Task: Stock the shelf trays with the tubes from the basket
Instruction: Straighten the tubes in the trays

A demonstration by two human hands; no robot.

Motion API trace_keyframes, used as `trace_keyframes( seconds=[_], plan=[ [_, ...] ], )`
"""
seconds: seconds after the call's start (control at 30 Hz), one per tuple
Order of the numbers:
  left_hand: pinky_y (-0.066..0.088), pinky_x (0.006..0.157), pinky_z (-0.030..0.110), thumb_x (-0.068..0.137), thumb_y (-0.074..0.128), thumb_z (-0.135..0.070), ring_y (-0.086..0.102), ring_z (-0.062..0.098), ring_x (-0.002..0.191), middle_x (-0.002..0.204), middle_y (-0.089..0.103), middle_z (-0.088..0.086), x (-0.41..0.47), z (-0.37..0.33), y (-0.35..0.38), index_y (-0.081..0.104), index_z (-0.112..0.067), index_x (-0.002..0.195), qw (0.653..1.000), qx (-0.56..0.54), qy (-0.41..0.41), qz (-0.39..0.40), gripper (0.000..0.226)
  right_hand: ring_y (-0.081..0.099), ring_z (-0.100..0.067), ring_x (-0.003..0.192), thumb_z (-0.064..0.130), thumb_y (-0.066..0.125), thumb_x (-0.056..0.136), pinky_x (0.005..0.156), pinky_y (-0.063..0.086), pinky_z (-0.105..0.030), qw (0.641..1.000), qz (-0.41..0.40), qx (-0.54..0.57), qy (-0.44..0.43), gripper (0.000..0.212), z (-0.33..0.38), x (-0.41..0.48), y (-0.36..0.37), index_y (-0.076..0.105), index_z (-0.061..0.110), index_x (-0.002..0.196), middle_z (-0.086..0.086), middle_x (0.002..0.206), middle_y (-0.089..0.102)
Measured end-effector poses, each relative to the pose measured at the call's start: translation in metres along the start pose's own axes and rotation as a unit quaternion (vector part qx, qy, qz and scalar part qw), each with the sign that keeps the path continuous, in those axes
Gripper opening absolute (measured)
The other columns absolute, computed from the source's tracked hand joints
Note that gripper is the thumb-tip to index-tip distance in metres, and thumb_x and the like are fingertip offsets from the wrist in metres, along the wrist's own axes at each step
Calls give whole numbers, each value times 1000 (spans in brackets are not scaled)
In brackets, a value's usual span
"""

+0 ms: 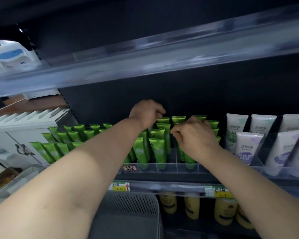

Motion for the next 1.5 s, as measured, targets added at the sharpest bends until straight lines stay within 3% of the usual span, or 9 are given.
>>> trace_keyframes(
  seconds=[0.1, 0.2, 0.4, 0.83, 1.0, 1.13, 1.37, 1.5],
  plan=[
    [49, 90, 24, 84, 71, -28, 63, 4, 93, 100, 71, -14, -8, -4, -4, 74, -29, 97, 998, -45, 21, 49, 13, 47, -18, 108, 32, 46, 96, 89, 35, -39, 1000, 6, -7, -5, 24, 3, 0, 0, 69, 32, 102, 5, 95, 69],
    [48, 90, 25, 85, 70, -25, 63, 7, 95, 104, 70, -11, -15, -5, 0, 74, -26, 100, 995, 7, 27, 99, 15, 46, -18, 110, 32, 48, 95, 90, 34, -39, 1000, 4, -7, -5, 23, 5, -1, -1, 69, 33, 104, 5, 96, 69],
    [48, 92, 31, 90, 61, -20, 60, 15, 108, 114, 68, -7, -17, -4, 7, 72, -25, 104, 993, 102, 20, 52, 18, 44, -16, 115, 33, 50, 94, 94, 32, -38, 1000, 12, -12, 3, 23, 1, -6, -3, 67, 36, 110, 9, 101, 68],
    [43, 88, 23, 92, 61, -21, 60, 15, 107, 117, 66, -3, -26, 2, 1, 67, -25, 116, 998, 46, -16, 33, 25, 45, -17, 117, 31, 56, 92, 96, 34, -38, 999, 13, -28, 7, 27, 1, -9, -5, 62, 36, 118, 8, 111, 67],
    [47, 89, 27, 89, 64, -26, 60, 15, 102, 107, 69, -4, -32, -2, -5, 71, -26, 103, 1000, 31, -4, 1, 15, 47, -18, 119, 30, 56, 91, 96, 34, -36, 999, 18, -35, 20, 31, -2, -14, -6, 59, 36, 122, 8, 118, 64],
    [48, 84, 27, 81, 72, -42, 61, 9, 92, 97, 69, -11, -39, -6, -9, 71, -29, 89, 998, 15, -4, 55, 15, 50, -20, 116, 29, 57, 90, 94, 36, -38, 998, 15, -51, 37, 36, -6, -18, -9, 54, 33, 126, 4, 115, 65],
    [46, 92, 24, 86, 69, -23, 62, 9, 100, 107, 70, -9, -44, -7, -5, 72, -24, 101, 995, 39, -7, 90, 16, 56, -20, 102, 11, 59, 83, 85, 35, -37, 991, 20, -106, 74, 33, -14, -21, -10, 62, 31, 110, 4, 98, 67],
    [47, 93, 25, 86, 69, -21, 62, 9, 100, 107, 70, -8, -44, -5, -4, 73, -24, 100, 995, 34, -15, 88, 15, 57, -19, 96, 18, 66, 82, 86, 32, -37, 989, 42, -114, 79, 28, -14, -18, -10, 65, 34, 105, 7, 93, 67]
  ],
)
Point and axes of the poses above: each hand's wrist, its own x-axis towards the middle knuckle, its own y-axis out of the palm, z = x × y, the point moved 3 cm from there along x, towards the middle knuckle
